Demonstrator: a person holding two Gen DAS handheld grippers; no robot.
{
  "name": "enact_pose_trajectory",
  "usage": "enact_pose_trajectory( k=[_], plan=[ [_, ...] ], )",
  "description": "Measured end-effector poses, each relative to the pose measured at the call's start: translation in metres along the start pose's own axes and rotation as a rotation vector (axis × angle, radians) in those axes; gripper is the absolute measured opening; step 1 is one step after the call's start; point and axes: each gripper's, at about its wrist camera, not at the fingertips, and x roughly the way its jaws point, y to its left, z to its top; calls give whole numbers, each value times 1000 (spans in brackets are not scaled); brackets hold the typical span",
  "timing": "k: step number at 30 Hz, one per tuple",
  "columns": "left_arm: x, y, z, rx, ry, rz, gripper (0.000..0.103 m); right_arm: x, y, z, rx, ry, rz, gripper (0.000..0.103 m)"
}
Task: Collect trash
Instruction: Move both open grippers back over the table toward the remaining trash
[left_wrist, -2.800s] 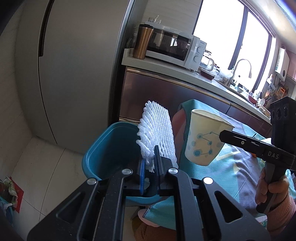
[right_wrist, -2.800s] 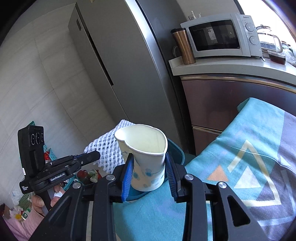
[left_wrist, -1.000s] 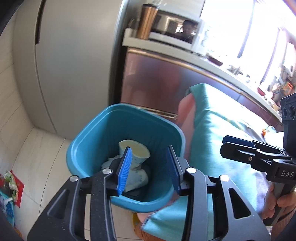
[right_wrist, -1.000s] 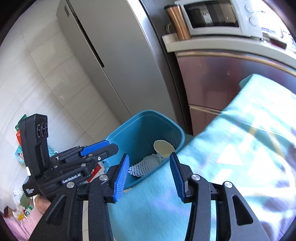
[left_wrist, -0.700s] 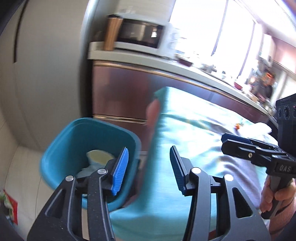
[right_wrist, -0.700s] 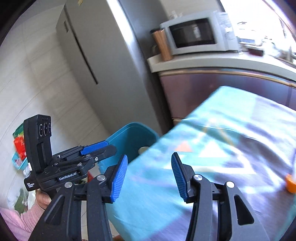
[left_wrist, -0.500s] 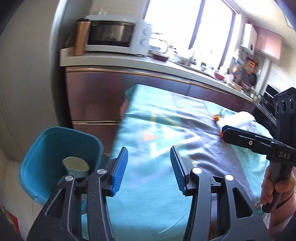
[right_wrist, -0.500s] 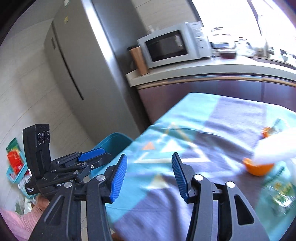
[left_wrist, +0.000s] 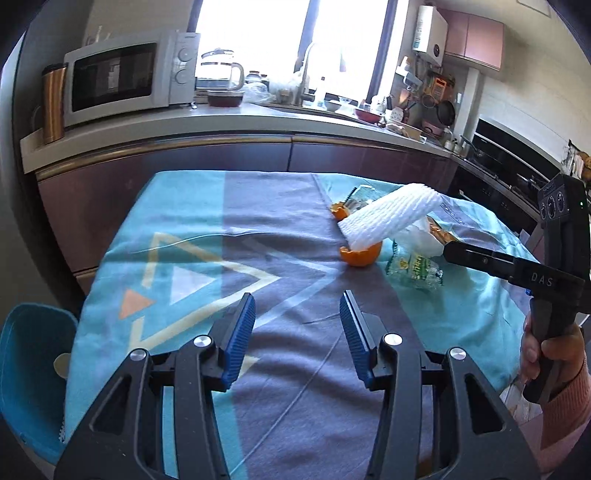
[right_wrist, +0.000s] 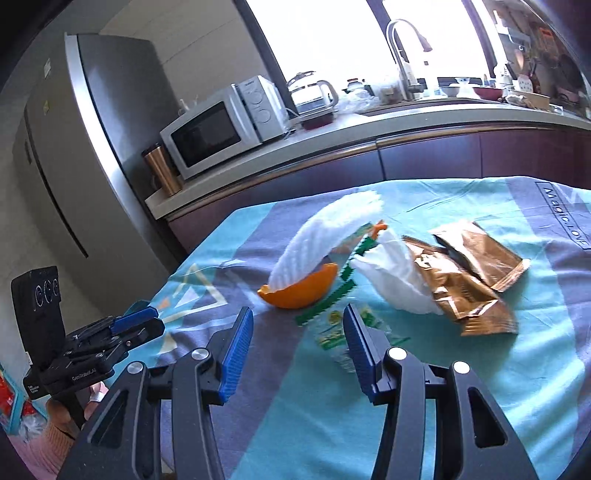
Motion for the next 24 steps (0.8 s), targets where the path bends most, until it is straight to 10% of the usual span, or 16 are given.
enact_pose_trajectory(
  k=[24],
  plan=[
    [87, -99, 54, 213, 25, -30, 50, -25, -100, 0, 101, -38, -162, 55]
  ],
)
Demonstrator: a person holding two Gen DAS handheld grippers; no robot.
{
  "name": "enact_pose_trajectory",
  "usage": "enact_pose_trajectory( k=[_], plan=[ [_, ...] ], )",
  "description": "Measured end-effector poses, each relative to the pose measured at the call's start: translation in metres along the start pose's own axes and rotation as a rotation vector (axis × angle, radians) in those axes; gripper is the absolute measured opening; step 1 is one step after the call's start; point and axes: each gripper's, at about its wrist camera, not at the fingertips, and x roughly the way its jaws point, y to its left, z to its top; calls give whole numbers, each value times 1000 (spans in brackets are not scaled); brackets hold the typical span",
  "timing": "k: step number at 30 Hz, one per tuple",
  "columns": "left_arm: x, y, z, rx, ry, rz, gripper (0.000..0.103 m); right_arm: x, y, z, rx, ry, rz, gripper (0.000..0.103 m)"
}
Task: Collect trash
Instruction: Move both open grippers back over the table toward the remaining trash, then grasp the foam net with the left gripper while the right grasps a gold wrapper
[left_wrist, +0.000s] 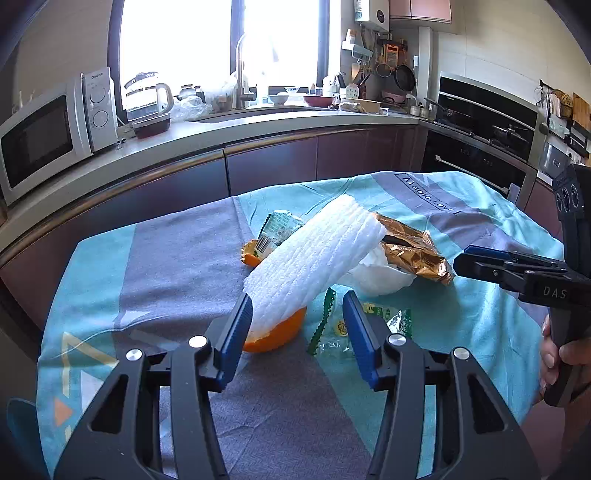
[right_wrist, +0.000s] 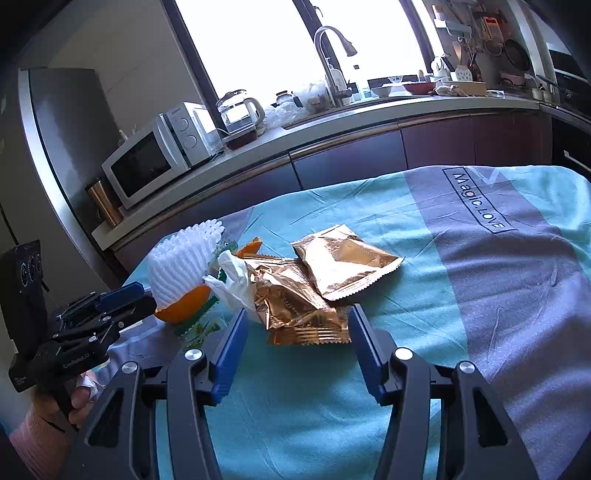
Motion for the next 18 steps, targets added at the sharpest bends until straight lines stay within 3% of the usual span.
enact_pose_trajectory(
  k=[3, 5, 9, 18],
  plan=[
    [8, -2, 4, 2, 10, 4, 47, 6, -2, 0, -10, 26, -10, 59],
    [12, -3, 5, 2, 18, 6, 39, 11, -2, 0, -26, 52, -12, 64],
    [18, 0, 6, -10, 30, 3, 24, 20, 1, -1, -51, 85, -12, 65],
    [6, 11, 4, -37, 1, 7, 14, 27, 5, -4, -78, 115, -20, 64]
  ],
)
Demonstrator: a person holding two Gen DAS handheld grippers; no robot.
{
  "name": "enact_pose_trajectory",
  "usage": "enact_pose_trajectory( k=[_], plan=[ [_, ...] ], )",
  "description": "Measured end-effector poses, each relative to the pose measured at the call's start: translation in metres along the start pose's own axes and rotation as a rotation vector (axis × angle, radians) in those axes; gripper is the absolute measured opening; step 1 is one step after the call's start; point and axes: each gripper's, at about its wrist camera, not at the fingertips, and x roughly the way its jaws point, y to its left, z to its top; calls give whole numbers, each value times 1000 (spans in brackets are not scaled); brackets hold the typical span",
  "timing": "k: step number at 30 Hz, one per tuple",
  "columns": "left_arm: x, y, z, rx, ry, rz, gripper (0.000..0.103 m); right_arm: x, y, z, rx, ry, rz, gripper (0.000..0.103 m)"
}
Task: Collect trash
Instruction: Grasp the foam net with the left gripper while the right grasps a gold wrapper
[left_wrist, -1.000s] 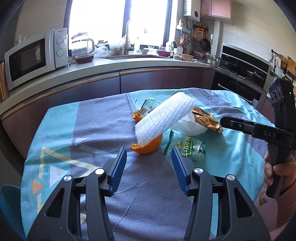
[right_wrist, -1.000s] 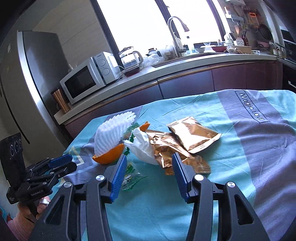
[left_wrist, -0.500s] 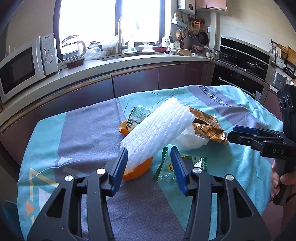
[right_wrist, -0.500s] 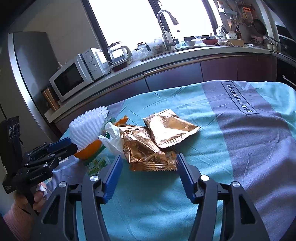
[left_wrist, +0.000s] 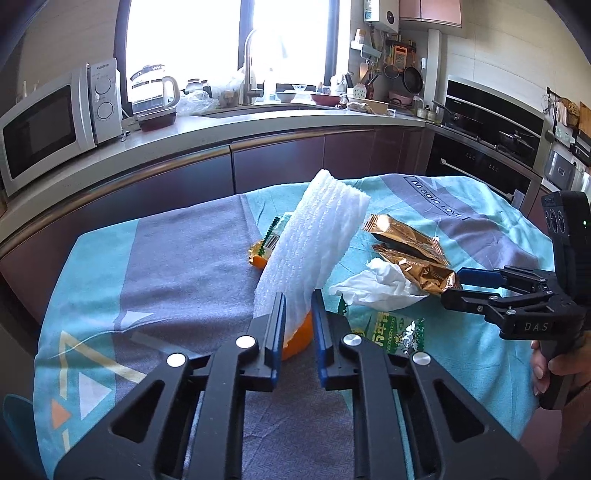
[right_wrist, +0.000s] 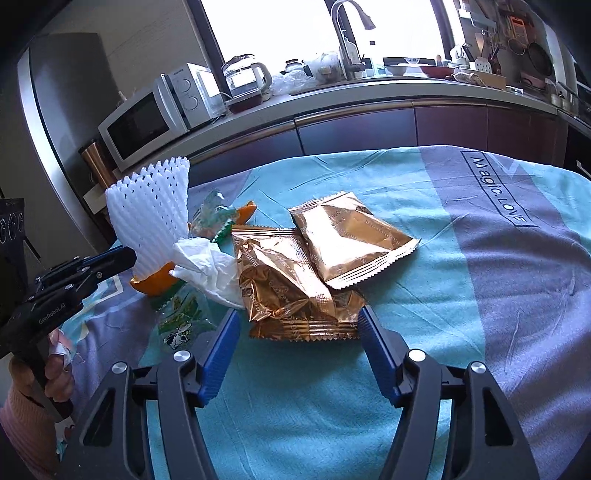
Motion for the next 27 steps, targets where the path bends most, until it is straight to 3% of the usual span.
enact_pose_trajectory(
  k=[5, 17, 20, 27],
  plan=[
    [-12, 10, -1, -24, -19, 4, 12, -1, -3, -1, 15, 2, 10, 47],
    [-49, 30, -12, -70, -57, 9, 11, -16, -6, -5, 52, -36, 61, 43],
    [-57, 36, -16, -83, -62, 12, 11, -21, -4, -6, 57, -45, 77, 36],
    [-76, 46, -27, -110, -71, 20, 11, -28, 2, -8, 59, -59, 99, 34]
  ],
)
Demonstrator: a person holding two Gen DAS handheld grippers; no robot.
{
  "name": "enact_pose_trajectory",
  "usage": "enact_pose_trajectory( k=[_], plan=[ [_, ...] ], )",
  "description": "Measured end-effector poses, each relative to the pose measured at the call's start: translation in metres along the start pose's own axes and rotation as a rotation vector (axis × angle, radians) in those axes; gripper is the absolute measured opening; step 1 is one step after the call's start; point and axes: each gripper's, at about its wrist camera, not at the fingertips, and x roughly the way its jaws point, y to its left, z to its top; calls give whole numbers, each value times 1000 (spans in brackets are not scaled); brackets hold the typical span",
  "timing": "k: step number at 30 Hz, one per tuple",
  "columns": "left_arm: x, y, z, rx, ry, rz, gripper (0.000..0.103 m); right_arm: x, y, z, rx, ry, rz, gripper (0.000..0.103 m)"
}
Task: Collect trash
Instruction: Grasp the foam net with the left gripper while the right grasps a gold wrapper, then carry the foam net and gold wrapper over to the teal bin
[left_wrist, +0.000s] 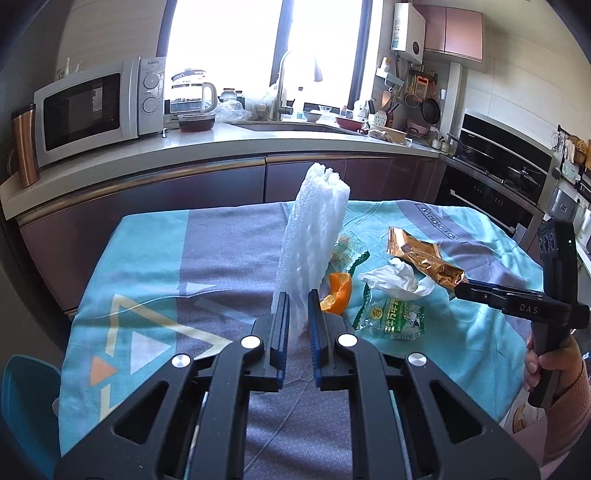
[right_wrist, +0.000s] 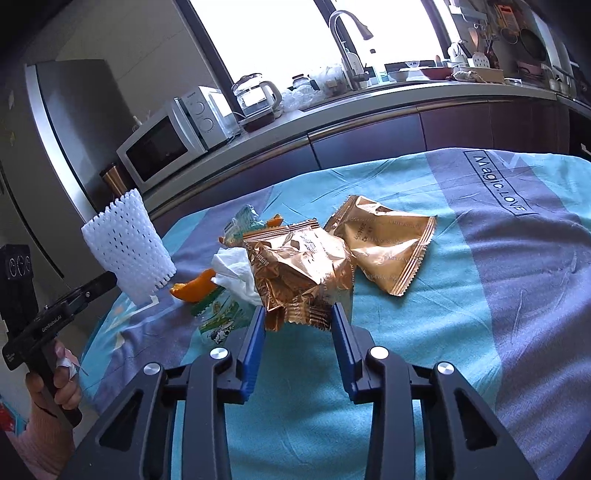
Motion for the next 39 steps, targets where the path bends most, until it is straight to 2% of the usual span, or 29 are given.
enact_pose_trajectory(
  k=[16, 39],
  plan=[
    [-35, 19, -14, -35, -22, 21, 11, -17, 26, 0, -39, -47, 57, 34],
    [-68, 39, -30, -89, -32, 48, 11, -5, 82, -11, -127, -20, 180, 34]
  ],
)
